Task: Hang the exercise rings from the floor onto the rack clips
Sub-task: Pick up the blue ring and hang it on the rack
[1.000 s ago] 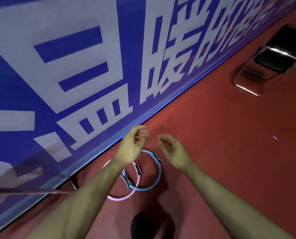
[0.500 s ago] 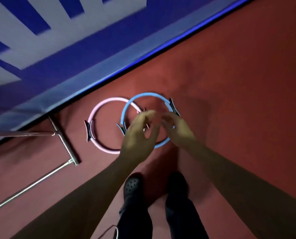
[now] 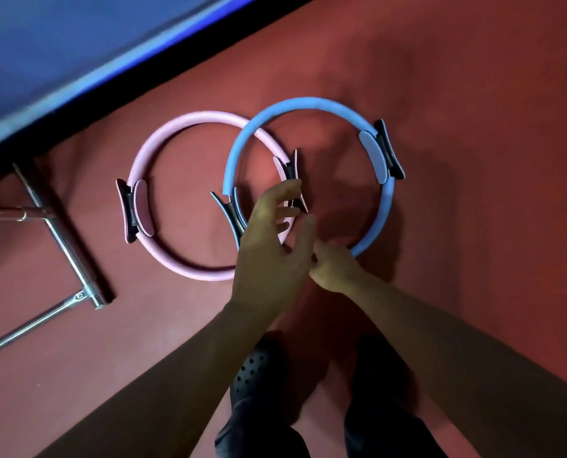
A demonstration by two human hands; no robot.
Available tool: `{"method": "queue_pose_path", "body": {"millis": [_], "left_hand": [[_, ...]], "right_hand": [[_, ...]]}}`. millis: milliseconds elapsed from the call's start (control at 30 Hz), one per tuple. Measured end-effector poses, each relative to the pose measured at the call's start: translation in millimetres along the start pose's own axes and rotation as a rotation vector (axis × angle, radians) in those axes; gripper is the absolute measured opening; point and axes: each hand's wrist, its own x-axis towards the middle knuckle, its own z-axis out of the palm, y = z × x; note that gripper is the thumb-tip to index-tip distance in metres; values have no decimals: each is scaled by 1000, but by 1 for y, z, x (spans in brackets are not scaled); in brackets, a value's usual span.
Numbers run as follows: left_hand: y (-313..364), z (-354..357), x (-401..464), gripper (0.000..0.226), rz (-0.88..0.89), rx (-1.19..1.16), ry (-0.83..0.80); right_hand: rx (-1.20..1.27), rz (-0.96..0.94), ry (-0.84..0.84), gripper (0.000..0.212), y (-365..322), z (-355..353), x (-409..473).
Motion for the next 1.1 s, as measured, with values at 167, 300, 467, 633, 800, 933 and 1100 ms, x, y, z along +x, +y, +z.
{"method": "queue_pose_path", "body": {"millis": [167, 300, 467, 633, 800, 933, 1100], "left_hand": [[-5, 1, 7, 35, 1, 21, -14], [20, -10, 0, 33, -35, -15, -20], [84, -26, -1, 35, -22, -21, -9], [167, -42, 11, 37, 57, -33, 25], [263, -65, 14, 36, 118, -35, 23], [363, -97, 10, 34, 188, -11, 68], [514, -159, -10, 31, 337, 27, 133]], "right_hand": [[-152, -29, -101, 67, -1, 5, 5], [-69, -82, 25, 61, -9, -24, -16], [-130, -113, 182, 51, -39, -110, -47], [-67, -152, 421, 38, -83, -208, -68], [37, -22, 449, 41, -145, -306, -121], [87, -66, 504, 46, -200, -388, -181], [96, -252, 562, 56, -306, -509, -284]]}}
